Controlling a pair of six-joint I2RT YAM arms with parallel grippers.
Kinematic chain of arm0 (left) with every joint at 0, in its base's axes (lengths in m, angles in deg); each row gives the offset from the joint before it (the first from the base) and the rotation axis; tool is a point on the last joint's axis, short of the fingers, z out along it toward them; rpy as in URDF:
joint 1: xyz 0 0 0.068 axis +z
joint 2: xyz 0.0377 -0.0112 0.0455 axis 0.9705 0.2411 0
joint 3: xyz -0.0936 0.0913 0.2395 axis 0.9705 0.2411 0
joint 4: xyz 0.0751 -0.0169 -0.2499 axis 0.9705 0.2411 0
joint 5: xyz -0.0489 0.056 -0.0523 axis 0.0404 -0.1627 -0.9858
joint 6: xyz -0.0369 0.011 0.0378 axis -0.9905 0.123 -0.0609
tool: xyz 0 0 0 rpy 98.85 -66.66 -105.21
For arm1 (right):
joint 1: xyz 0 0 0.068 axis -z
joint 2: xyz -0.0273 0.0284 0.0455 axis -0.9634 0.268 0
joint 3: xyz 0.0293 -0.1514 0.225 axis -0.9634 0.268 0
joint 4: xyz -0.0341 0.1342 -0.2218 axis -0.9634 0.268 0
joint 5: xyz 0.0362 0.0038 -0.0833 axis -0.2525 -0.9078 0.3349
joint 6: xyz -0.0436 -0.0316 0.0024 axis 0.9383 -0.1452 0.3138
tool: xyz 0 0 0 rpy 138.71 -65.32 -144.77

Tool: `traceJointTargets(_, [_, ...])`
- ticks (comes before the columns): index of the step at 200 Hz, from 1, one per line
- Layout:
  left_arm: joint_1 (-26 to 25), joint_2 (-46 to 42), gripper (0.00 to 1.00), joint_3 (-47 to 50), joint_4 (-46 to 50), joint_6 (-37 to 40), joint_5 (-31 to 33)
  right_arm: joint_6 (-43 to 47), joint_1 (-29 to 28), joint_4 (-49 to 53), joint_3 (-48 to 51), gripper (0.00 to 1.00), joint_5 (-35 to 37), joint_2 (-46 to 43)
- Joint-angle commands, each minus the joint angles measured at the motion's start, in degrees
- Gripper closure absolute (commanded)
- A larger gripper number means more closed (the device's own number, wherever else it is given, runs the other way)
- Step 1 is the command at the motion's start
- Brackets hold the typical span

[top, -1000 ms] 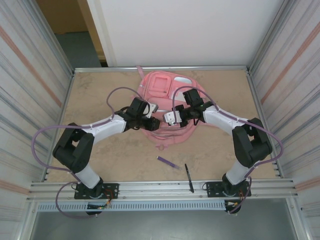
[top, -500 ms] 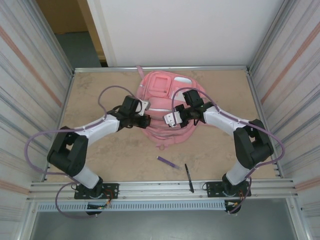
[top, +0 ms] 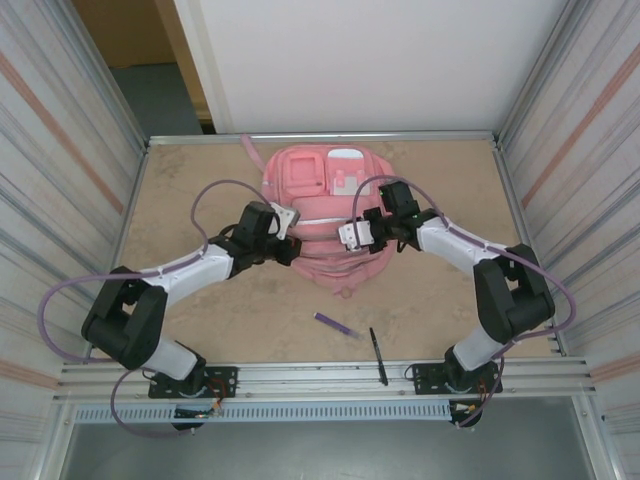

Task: Pack the student bag

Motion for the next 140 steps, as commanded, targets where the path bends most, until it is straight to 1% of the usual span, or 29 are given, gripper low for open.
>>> traceJointTargets(1, [-2.5,-3.1,1.0,0.0,-2.6,-4.5,-3.3,-11.6,-0.8,0.1,0.7,0.68,-6.2,-5.0])
traceJointTargets(17, [-3.5,-2.6,1.0,-2.6,-0.4,-4.5,-3.5,-14.5,-1.5,-2.4,2.5,0.62,-6.7,-6.1])
traceJointTargets(30, [-3.9,-2.4,1.0,-3.7,-0.3,-4.9,-5.2,-15.3,-2.0,-1.6,2.0,0.62,-7.7,-5.9])
traceJointTargets(51, [-4.5,-1.9,1.0,-4.4,-1.7,-5.6,-6.6,-15.5,-4.2,-1.6,1.6,0.61,-6.7,-4.5])
traceJointTargets(64, [-4.6,-1.3,1.0,-4.3,-2.8,-7.0,-7.6,-16.5,-5.3,-2.3,1.0,0.59,-5.3,-2.9])
traceJointTargets(82, [-4.6,-1.4,1.0,-3.2,-4.8,-8.4,-9.3,-16.9,-6.5,0.5,-1.5,0.59,-3.5,-0.1])
traceJointTargets(104, [-4.6,-1.5,1.0,-2.4,-5.3,-8.1,-10.1,-17.0,-7.2,-0.4,-1.8,0.59,-0.8,2.1])
traceJointTargets(126, [-4.5,-2.4,1.0,-1.9,-4.8,-7.7,-10.5,-17.5,-8.7,-3.0,-1.7,0.64,4.8,3.5])
traceJointTargets(132, [-4.5,-2.7,1.0,-1.5,-5.1,-7.6,-10.7,-18.0,-9.0,-4.4,-1.4,0.68,6.1,3.5])
traceJointTargets(140, [-4.5,-2.9,1.0,-1.1,-5.0,-7.3,-10.8,-17.7,-8.9,-4.9,-1.0,0.76,4.9,3.0])
